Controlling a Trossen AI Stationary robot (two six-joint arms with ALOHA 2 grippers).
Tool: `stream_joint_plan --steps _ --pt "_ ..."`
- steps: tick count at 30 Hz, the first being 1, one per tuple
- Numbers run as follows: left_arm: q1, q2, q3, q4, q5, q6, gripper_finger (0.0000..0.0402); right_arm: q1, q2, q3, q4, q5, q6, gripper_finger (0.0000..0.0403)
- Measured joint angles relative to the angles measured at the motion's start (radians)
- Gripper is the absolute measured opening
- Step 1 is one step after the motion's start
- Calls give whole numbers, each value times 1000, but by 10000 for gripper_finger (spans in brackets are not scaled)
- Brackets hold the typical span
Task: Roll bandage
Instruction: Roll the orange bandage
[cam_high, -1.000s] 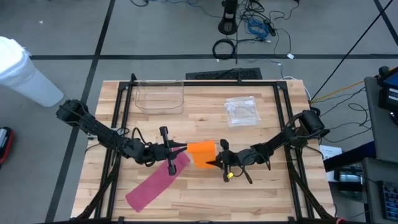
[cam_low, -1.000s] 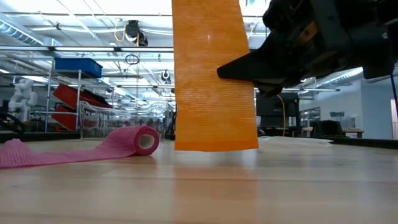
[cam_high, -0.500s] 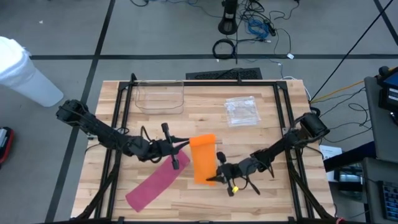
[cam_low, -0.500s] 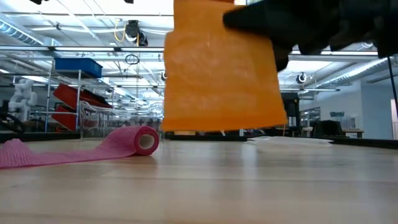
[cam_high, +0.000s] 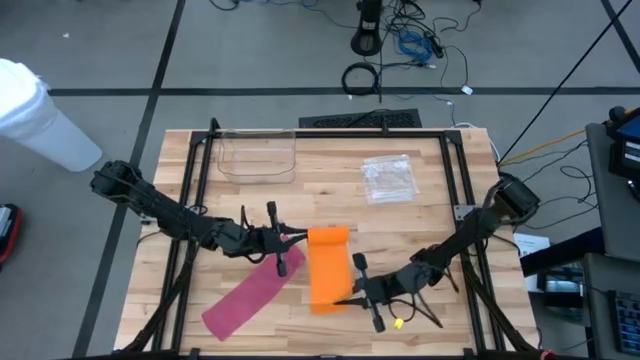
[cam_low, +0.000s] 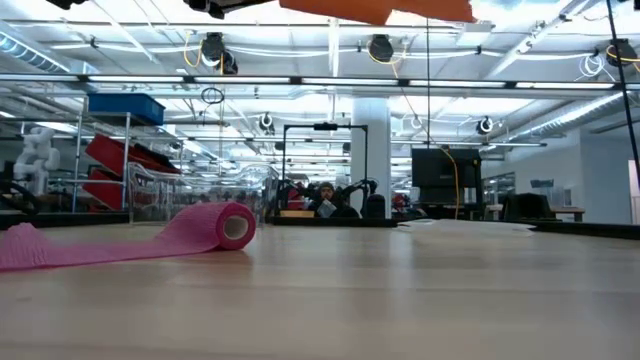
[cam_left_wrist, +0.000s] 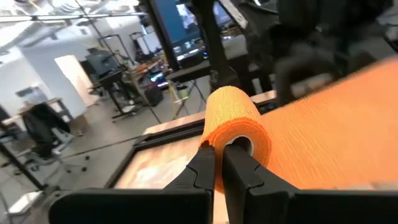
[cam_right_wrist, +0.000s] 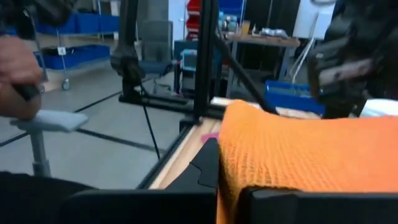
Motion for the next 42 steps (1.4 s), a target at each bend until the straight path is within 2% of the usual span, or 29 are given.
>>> stream_joint_plan --steps 7,14,26,33,39,42 --pt "-4 8 0 -15 53 -25 11 -21 -117 0 -51 -3 -23 0" --pt "-8 62 0 -11 56 -24 11 -70 -231 0 -87 -2 -68 0" --pt "-29 74 3 -3 91 -23 11 -174 -418 -1 -313 28 -68 0" --pt "-28 74 22 -5 173 -23 11 -243 -419 -1 -361 19 0 0" --pt "-28 74 22 -9 186 -23 11 -284 -419 -2 -352 24 47 0" --pt "-28 74 23 -8 188 -23 11 -305 -413 -2 -372 29 131 0"
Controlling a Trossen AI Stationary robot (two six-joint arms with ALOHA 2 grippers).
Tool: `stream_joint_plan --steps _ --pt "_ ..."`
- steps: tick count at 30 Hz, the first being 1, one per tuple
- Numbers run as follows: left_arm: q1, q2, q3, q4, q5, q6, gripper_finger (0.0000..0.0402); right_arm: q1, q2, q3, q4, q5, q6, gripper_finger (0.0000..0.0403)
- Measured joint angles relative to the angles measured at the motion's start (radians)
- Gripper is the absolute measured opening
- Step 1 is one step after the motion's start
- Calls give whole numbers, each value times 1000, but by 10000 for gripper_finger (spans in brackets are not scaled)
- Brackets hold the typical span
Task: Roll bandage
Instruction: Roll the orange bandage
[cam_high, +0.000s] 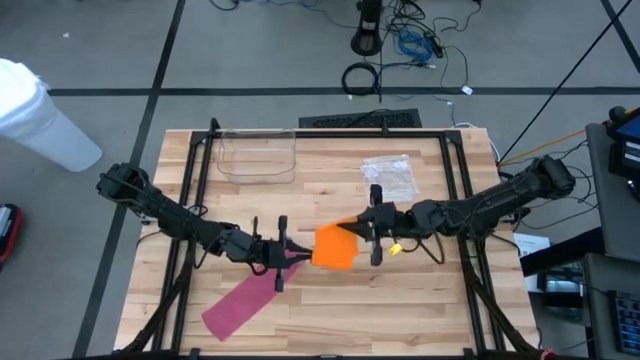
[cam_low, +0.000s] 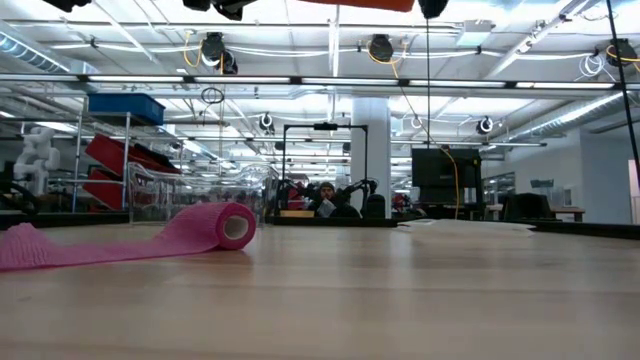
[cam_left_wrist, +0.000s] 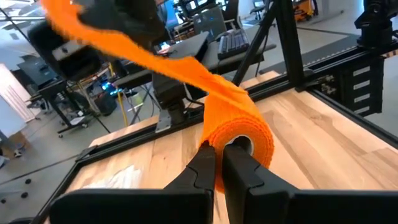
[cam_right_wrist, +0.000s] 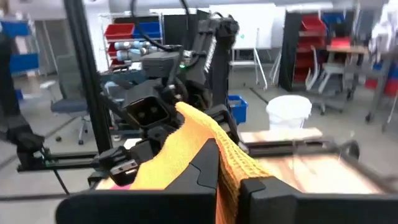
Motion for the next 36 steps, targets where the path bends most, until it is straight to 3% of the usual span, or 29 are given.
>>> stream_joint_plan --steps 4,11,14,19,23,29,36 --pt "-7 0 0 2 2 1 11 -32 15 0 -105 -1 164 19" --pt "-19 0 0 21 2 15 11 -71 34 0 -239 -14 528 87" --pt "-26 0 0 27 3 34 11 -78 33 0 -244 -84 599 120" --pt "-26 0 0 27 8 36 11 -99 33 0 -192 -212 659 170" --pt "-26 0 0 35 45 35 11 -140 23 0 -228 -239 664 196" --pt "-39 0 1 54 69 38 11 -175 26 0 -369 -267 734 203" --pt "-45 0 1 79 83 60 11 -185 18 0 -327 -451 686 203"
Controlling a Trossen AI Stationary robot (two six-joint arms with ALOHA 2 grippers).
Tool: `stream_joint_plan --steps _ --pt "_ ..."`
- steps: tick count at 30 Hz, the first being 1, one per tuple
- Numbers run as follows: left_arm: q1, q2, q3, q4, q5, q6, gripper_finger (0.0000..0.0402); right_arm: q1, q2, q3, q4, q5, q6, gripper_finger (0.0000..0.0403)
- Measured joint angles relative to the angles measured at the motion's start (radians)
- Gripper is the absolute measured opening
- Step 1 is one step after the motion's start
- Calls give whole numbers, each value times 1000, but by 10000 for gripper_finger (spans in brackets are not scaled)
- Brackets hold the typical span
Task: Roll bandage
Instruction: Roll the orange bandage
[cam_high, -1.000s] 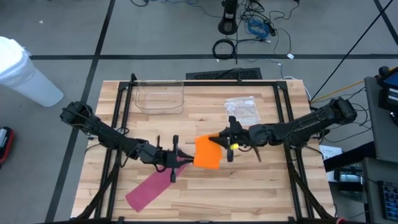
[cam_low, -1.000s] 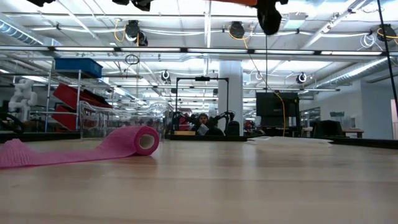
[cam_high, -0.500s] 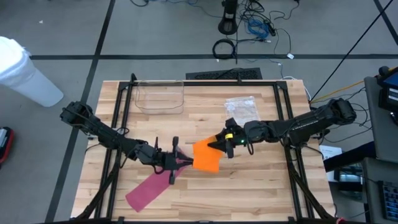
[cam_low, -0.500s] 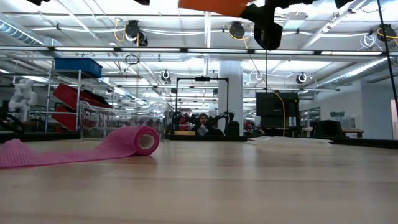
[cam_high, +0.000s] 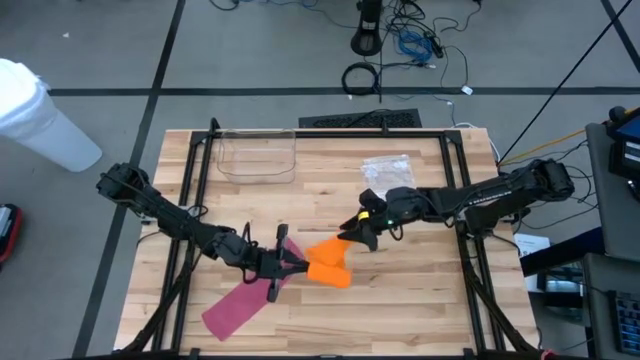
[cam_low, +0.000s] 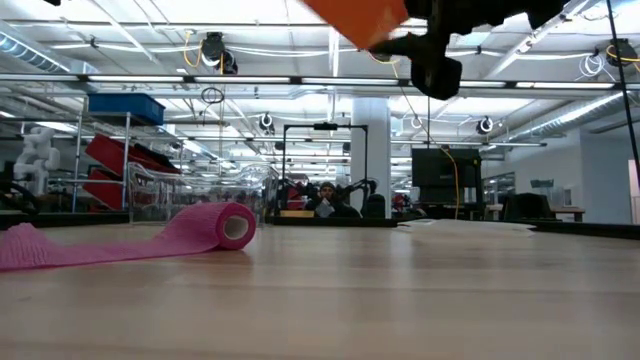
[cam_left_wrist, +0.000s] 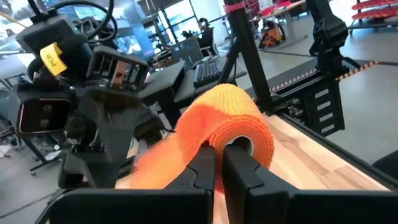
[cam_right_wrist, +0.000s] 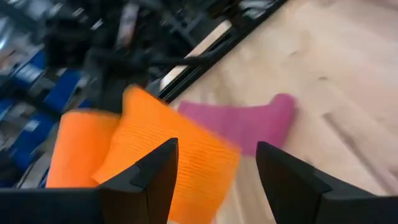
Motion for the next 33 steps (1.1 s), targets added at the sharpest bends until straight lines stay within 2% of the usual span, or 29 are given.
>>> stream_joint_plan --steps 5,9,12,14,16,18,21,26,28,33 --pt "0 0 0 1 7 0 11 -17 -35 0 -15 -69 -46 203" --pt "0 0 0 5 6 -1 11 -40 -53 0 -163 -123 -81 203" --pt "0 0 0 43 6 -8 11 -27 -58 0 -276 -26 -179 203" --pt "-4 0 0 68 2 -12 11 5 -58 -3 -362 109 -262 203" --pt "-15 0 0 92 0 -10 11 45 -58 -42 -356 250 -311 203" --pt "-27 0 0 109 -3 -8 11 76 -57 -94 -282 316 -329 203" --pt "-37 0 0 135 -47 -6 11 116 -57 -186 -92 326 -331 203" --pt "-46 0 0 172 -207 -32 11 223 -53 -369 393 297 -413 203" --pt "-45 0 0 179 -274 -57 11 266 -33 -425 565 319 -447 203" --pt "-32 0 0 183 -297 -61 11 307 51 -456 746 417 -521 203"
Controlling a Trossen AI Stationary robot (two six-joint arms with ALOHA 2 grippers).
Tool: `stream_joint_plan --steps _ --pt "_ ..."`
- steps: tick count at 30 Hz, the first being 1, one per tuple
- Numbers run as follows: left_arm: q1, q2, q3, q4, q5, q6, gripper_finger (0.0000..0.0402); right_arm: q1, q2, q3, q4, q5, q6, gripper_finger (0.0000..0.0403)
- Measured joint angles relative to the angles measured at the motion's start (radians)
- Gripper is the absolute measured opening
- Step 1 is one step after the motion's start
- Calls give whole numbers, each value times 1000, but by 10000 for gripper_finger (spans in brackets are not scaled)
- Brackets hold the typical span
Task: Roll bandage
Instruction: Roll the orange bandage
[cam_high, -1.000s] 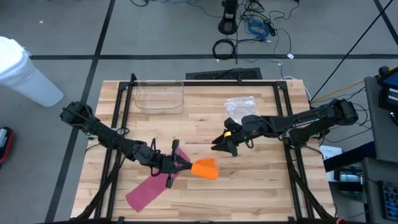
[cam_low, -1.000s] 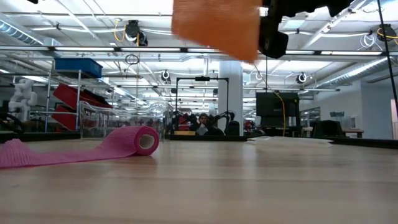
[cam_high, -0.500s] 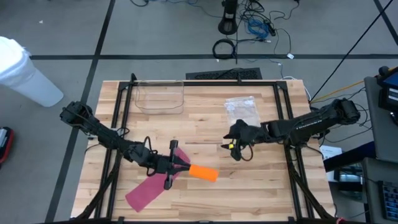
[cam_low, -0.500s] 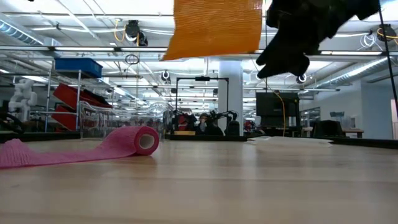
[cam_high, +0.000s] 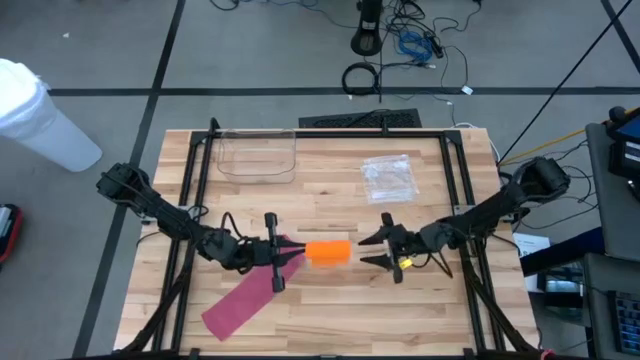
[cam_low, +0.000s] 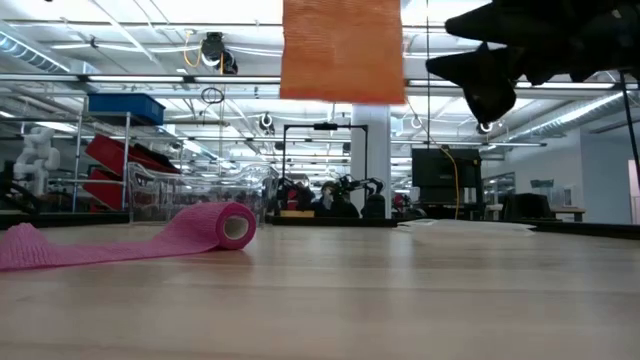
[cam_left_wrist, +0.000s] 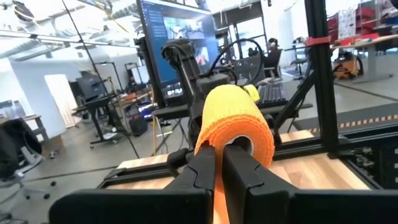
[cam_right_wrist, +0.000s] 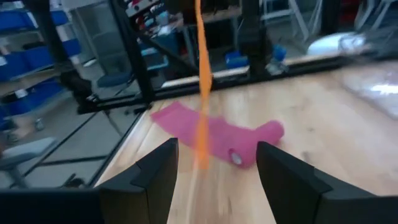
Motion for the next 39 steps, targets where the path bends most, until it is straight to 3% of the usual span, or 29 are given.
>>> stream_joint_plan --steps 8,12,18,26,33,39 --pt "2 0 0 1 1 1 11 -5 177 155 15 8 -92 203" --pt "2 0 0 0 2 1 11 -22 247 224 24 83 -121 203" --pt "-8 0 0 -1 1 1 11 14 284 257 25 111 -131 203" --pt "-10 0 0 -1 -3 3 11 140 262 258 -35 373 -172 203" --pt "-10 0 0 0 -3 1 11 152 262 258 -20 458 -225 203" --pt "-10 0 0 -3 -3 2 11 197 262 258 22 607 -344 203"
